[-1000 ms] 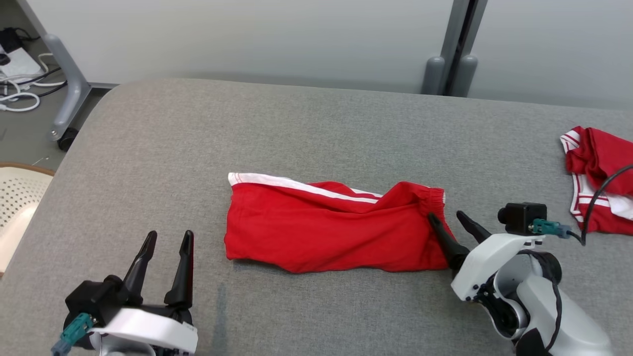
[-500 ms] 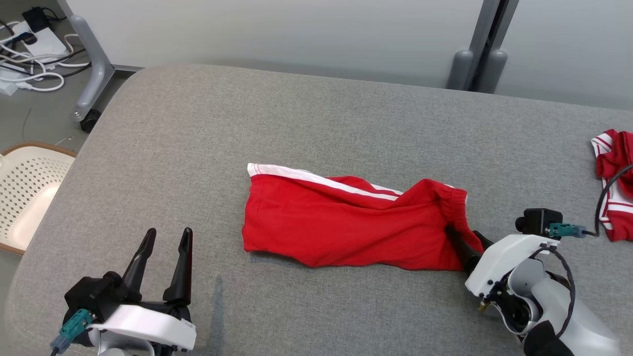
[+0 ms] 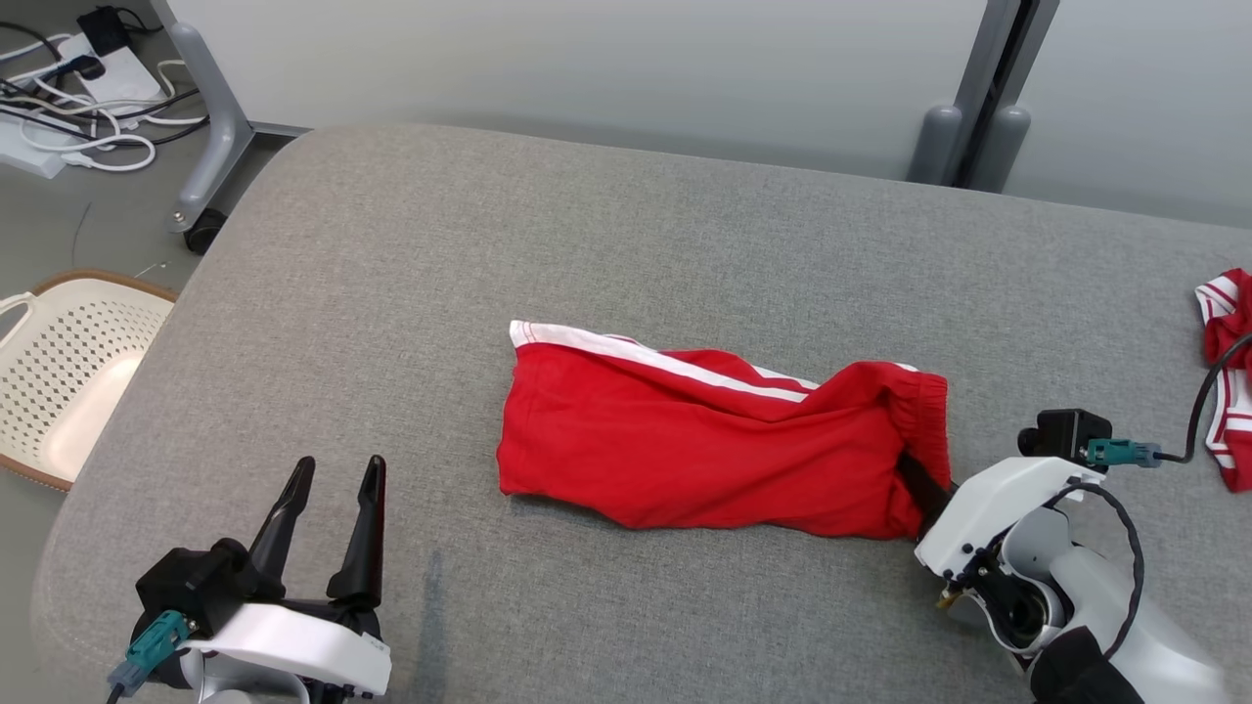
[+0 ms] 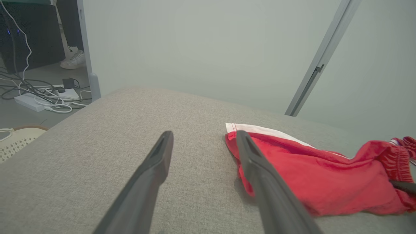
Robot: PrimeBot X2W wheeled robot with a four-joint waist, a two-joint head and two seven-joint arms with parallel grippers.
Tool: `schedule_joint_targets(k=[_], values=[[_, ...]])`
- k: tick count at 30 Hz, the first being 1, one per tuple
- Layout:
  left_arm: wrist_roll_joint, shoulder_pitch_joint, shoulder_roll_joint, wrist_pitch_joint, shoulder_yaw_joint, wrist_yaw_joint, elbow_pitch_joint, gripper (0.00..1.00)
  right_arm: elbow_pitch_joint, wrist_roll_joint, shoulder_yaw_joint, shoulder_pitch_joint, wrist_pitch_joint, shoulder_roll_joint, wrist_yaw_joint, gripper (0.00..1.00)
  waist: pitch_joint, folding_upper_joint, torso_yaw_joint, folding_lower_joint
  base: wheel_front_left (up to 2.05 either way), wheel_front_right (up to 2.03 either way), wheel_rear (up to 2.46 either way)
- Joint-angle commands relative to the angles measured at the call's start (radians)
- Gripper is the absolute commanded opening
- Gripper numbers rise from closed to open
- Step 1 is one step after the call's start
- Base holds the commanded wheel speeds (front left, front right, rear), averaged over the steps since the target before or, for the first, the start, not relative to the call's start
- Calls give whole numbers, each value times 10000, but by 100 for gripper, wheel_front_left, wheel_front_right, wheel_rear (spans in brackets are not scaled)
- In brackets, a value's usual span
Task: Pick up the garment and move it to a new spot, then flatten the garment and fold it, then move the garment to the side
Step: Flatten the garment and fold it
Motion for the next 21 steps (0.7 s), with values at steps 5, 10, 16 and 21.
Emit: schedule_joint_targets(k=[5,10,16,21], values=[[88,-173,52,0,84,-63,71,100,-327,391,87,-44,-350,-183,6,0,-86,0,-63,0,0,0,0],[125,-139,75,0,-4,-87,98,100,-797,1052,-48,224,-188,-724,5,0,-174,0,-193,0,0,0,0],[121,-8,138,0,19,-78,112,100,-1722,1877,-124,836,597,-1834,5,0,-298,0,-444,0,0,0,0],[75,52,162,0,28,-87,147,100,-2590,2608,-225,1282,1448,-2444,6,0,-325,0,-755,0,0,0,0]])
